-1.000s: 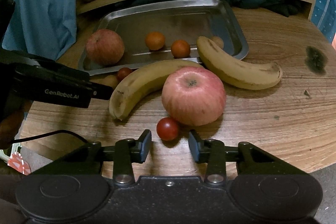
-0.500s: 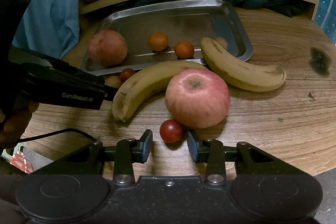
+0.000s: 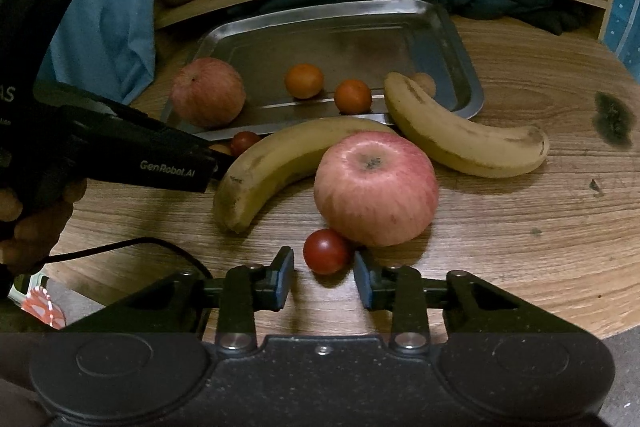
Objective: Organize fruits
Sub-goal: 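Grasp a brown kiwi with the left gripper while the right grasps a cherry tomato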
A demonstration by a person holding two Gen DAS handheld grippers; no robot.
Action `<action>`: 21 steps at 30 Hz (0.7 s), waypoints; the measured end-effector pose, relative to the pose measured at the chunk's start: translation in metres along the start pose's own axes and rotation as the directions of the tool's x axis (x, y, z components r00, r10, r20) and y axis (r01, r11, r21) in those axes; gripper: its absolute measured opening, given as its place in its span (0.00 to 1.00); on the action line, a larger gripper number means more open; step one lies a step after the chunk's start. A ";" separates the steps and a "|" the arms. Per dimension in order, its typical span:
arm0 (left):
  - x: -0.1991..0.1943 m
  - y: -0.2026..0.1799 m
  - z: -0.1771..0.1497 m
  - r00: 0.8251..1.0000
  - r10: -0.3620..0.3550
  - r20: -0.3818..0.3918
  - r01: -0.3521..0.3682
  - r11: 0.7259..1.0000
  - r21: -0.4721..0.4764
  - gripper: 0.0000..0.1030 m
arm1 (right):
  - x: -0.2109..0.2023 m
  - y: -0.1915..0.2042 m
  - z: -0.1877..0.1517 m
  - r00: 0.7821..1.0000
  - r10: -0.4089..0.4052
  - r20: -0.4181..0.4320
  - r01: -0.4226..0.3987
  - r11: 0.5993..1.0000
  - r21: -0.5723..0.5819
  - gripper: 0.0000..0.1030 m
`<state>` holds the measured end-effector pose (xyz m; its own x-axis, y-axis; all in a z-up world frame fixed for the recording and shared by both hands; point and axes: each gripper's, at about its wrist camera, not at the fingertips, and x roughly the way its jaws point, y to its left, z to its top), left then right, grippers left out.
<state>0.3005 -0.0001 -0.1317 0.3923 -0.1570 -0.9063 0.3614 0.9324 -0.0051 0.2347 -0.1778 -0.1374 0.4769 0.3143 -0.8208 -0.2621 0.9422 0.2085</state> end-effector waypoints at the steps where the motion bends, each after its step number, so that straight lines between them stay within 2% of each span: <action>1: 0.000 0.000 0.000 1.000 0.001 0.001 -0.001 1.000 0.000 0.32 | 0.000 0.000 0.000 1.000 0.000 0.001 0.000 1.000 0.002 0.31; 11: -0.003 0.003 -0.004 1.000 -0.013 0.004 0.013 1.000 -0.027 0.31 | 0.000 0.000 -0.002 1.000 0.021 0.008 -0.021 1.000 -0.005 0.25; 21: -0.009 0.007 -0.014 1.000 0.000 0.000 0.000 0.998 -0.056 0.31 | 0.001 0.002 -0.002 0.999 0.044 0.012 -0.044 0.999 -0.017 0.24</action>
<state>0.2877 0.0125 -0.1296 0.3926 -0.1575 -0.9062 0.3139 0.9490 -0.0289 0.2336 -0.1758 -0.1391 0.4750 0.3569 -0.8043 -0.2969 0.9255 0.2353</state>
